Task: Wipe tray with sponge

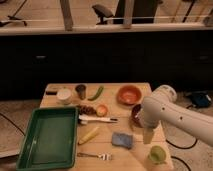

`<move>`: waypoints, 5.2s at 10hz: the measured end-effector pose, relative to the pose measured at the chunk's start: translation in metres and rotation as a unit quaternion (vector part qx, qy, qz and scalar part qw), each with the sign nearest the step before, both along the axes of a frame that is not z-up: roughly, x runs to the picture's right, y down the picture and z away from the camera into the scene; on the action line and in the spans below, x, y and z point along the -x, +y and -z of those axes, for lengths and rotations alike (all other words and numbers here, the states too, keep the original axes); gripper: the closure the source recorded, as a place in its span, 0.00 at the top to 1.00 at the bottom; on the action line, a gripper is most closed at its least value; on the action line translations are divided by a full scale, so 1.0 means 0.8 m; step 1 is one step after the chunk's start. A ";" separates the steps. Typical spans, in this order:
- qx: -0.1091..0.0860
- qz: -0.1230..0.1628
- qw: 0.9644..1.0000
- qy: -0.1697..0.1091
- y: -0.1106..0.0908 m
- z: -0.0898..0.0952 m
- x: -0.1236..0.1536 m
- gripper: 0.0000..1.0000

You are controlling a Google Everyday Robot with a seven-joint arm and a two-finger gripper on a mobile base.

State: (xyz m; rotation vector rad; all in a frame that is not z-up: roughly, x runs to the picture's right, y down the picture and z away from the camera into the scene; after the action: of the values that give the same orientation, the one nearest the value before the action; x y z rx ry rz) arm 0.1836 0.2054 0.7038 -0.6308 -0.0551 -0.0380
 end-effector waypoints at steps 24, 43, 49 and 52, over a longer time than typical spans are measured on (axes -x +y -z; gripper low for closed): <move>0.044 -0.105 0.993 -0.035 0.067 -0.087 0.034 0.80; 0.048 -0.126 0.990 -0.036 0.095 -0.133 0.021 0.80; 0.048 -0.124 0.990 -0.040 0.096 -0.134 0.022 0.80; 0.050 -0.119 0.990 -0.049 0.097 -0.128 0.028 0.80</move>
State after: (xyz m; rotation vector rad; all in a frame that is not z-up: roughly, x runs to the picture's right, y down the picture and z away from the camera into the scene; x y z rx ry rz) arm 0.1613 0.2831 0.8061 -0.7196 -0.2287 0.1655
